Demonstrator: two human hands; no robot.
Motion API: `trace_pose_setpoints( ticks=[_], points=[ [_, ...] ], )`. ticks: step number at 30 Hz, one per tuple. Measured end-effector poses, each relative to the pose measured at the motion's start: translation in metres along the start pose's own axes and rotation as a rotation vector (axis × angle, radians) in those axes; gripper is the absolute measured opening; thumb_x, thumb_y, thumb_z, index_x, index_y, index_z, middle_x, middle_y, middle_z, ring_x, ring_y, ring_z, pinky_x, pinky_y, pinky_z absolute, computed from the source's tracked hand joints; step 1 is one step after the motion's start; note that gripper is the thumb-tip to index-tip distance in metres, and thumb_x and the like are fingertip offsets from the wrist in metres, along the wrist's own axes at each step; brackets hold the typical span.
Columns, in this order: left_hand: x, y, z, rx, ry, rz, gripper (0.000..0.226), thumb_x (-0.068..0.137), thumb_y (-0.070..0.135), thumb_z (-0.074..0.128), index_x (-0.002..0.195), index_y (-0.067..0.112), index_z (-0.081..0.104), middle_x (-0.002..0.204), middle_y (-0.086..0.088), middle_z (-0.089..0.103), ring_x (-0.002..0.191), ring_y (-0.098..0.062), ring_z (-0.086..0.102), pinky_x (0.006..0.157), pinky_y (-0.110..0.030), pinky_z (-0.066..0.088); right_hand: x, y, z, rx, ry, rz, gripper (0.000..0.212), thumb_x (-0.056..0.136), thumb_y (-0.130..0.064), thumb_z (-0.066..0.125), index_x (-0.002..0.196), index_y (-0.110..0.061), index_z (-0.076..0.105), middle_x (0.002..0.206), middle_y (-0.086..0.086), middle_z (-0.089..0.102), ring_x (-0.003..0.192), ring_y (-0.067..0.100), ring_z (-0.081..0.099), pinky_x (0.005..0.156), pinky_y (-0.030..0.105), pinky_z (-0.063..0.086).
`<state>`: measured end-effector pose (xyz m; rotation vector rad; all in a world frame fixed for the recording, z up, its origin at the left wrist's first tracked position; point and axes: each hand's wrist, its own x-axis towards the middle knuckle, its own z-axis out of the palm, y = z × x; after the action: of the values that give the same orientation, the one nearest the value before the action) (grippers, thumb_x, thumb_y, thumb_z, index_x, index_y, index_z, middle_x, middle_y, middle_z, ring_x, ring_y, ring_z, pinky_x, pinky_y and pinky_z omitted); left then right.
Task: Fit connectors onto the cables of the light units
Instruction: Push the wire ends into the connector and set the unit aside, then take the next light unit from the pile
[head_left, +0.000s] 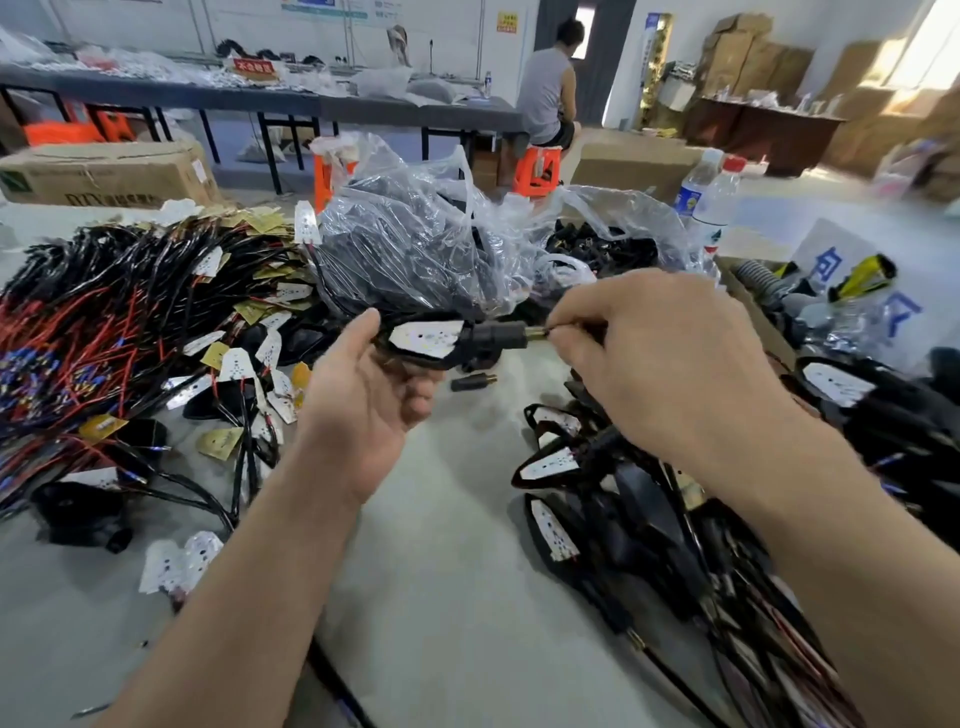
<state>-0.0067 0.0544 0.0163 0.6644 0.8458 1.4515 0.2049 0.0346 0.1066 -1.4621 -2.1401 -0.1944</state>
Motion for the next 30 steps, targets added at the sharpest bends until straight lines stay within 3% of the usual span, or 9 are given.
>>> trace_pose_setpoints(
  ticks=[3,6,10,12,15,18,21,24,30],
  points=[
    [-0.005,-0.005,0.034,-0.033,-0.188,-0.060,0.034,0.093,0.027,0.055,0.120,0.009,0.065,0.106,-0.011,0.075,0.091,-0.020,0.073,0.075,-0.030,0.060,-0.026,0.022,-0.009,-0.011,-0.058,0.142,0.015,0.094,-0.035,0.059,0.090,-0.031,0.073,0.075,-0.003,0.072,0.076,0.028,0.065,0.073,0.041,0.057],
    [-0.012,-0.027,0.061,0.109,-0.347,-0.146,0.053,0.082,0.015,0.063,0.135,0.019,0.058,0.136,0.000,0.067,0.127,-0.016,0.061,0.099,-0.038,0.054,-0.052,0.049,0.002,-0.039,-0.022,0.312,0.020,0.095,-0.028,0.056,0.086,-0.022,0.071,0.075,0.003,0.071,0.073,0.033,0.063,0.070,0.039,0.053],
    [-0.019,-0.064,0.063,0.782,-0.254,0.051,0.051,0.085,0.007,0.068,0.130,0.031,0.064,0.124,0.015,0.066,0.116,-0.004,0.061,0.094,-0.018,0.050,-0.077,0.081,0.026,-0.104,-0.036,0.507,0.019,0.096,-0.028,0.055,0.092,-0.022,0.072,0.086,0.010,0.072,0.084,0.039,0.063,0.071,0.040,0.046],
    [-0.020,-0.072,0.047,1.161,-0.397,0.094,0.073,0.074,0.014,0.074,0.141,0.035,0.054,0.125,0.022,0.058,0.102,0.005,0.058,0.083,-0.005,0.045,-0.083,0.089,0.036,-0.126,-0.030,0.537,0.016,0.094,-0.030,0.057,0.097,-0.025,0.073,0.087,0.008,0.073,0.087,0.037,0.064,0.071,0.038,0.044],
    [-0.021,-0.073,0.023,1.543,-0.535,-0.032,0.106,0.054,0.035,0.080,0.150,0.047,0.036,0.136,0.022,0.047,0.096,0.006,0.056,0.080,-0.013,0.048,-0.087,0.088,0.045,-0.102,0.092,0.390,0.015,0.084,-0.022,0.069,0.099,-0.023,0.071,0.087,0.001,0.072,0.094,0.029,0.060,0.077,0.037,0.046],
    [-0.020,-0.079,0.022,1.482,-0.361,0.028,0.093,0.049,0.048,0.079,0.135,0.057,0.046,0.116,0.020,0.066,0.092,0.001,0.065,0.085,-0.026,0.055,-0.087,0.077,0.060,-0.060,0.076,0.175,0.034,0.075,-0.010,0.075,0.109,-0.017,0.072,0.115,0.000,0.071,0.113,0.028,0.055,0.098,0.046,0.048],
    [-0.018,-0.090,0.028,1.361,-0.217,0.111,0.081,0.054,0.041,0.085,0.131,0.042,0.059,0.118,0.015,0.068,0.109,-0.010,0.064,0.097,-0.035,0.052,-0.084,0.062,0.077,-0.068,-0.009,0.074,0.039,0.075,-0.009,0.072,0.113,-0.014,0.072,0.135,0.004,0.064,0.126,0.030,0.051,0.108,0.046,0.039],
    [-0.010,-0.094,0.034,1.311,-0.171,0.168,0.067,0.065,0.022,0.086,0.128,0.033,0.064,0.119,0.009,0.069,0.108,-0.014,0.064,0.097,-0.035,0.051,-0.080,0.044,0.090,-0.055,-0.037,0.042,0.042,0.076,-0.013,0.060,0.116,-0.014,0.072,0.136,0.007,0.062,0.129,0.032,0.050,0.114,0.044,0.035],
    [0.003,-0.087,0.031,1.380,-0.030,0.279,0.046,0.084,0.009,0.062,0.126,0.027,0.065,0.127,0.002,0.064,0.117,-0.021,0.059,0.096,-0.030,0.045,-0.071,0.009,0.111,0.046,-0.179,-0.013,0.052,0.073,-0.022,0.051,0.123,-0.017,0.065,0.139,0.000,0.056,0.137,0.025,0.042,0.122,0.036,0.020]
  ],
)
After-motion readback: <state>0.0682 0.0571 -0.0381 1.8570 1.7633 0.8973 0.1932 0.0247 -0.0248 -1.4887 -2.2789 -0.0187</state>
